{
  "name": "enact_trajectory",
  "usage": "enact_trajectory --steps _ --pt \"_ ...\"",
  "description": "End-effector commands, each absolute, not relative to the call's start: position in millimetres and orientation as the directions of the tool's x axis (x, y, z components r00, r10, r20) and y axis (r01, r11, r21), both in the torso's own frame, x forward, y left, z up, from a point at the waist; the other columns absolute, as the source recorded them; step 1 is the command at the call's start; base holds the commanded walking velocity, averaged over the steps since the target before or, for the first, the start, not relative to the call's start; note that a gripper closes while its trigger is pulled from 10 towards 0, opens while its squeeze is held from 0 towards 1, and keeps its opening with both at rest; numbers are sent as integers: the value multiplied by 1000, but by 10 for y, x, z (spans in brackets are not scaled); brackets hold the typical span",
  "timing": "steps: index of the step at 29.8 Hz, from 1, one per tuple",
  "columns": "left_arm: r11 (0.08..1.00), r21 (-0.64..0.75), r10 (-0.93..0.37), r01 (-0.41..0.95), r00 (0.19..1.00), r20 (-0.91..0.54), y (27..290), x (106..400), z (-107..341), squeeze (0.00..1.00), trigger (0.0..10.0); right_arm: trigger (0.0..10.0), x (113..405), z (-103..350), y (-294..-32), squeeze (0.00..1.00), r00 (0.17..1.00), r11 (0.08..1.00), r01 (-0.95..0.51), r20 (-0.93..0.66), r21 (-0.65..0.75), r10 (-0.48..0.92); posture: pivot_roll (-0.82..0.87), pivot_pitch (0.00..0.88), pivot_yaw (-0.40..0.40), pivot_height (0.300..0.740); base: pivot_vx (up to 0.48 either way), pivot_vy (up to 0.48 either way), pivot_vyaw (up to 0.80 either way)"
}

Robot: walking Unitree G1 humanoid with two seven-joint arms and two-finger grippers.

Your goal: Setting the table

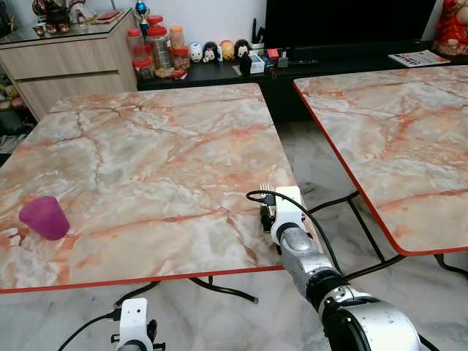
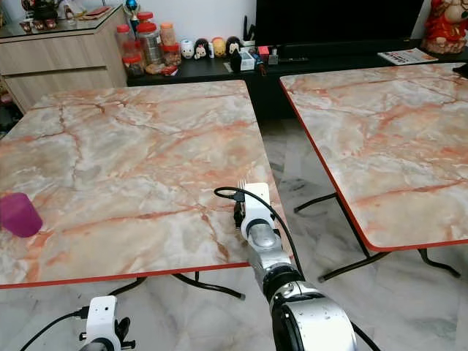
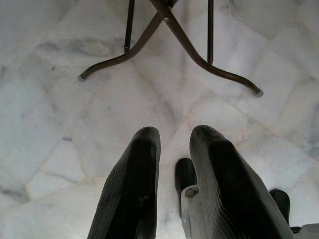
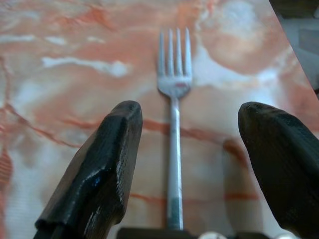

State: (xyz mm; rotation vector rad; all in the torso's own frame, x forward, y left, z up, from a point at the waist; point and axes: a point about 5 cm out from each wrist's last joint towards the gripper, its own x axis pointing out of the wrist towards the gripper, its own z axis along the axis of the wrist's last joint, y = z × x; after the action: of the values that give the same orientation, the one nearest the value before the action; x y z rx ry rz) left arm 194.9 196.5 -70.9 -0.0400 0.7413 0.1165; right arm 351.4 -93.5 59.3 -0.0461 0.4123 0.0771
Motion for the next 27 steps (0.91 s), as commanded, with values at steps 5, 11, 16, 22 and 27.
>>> enact_trajectory --steps 5,11,16,22,27 --pt "991 0 97 -134 719 -688 1957 1906 -735 0 10000 10000 3543 645 -845 0 911 992 -118 -403 -43 91 62 0 21 728 0 0 0" --pt "991 -9 91 -135 718 -690 1938 1904 -740 0 10000 10000 3508 595 -827 0 901 990 -131 -424 -59 94 68 0 14 728 0 0 0" --pt "991 -16 84 -132 715 -694 1932 1899 -745 0 10000 10000 3473 545 -815 0 892 987 -144 -441 -70 99 71 0 14 728 0 0 0" --pt "991 -24 76 -129 712 -698 1934 1888 -751 0 10000 10000 3433 488 -821 0 883 986 -145 -460 -77 94 73 0 14 728 0 0 0" --pt "992 -31 67 -124 710 -701 1923 1883 -756 0 10000 10000 3389 420 -854 0 873 988 -132 -482 -83 76 73 0 14 728 0 0 0"
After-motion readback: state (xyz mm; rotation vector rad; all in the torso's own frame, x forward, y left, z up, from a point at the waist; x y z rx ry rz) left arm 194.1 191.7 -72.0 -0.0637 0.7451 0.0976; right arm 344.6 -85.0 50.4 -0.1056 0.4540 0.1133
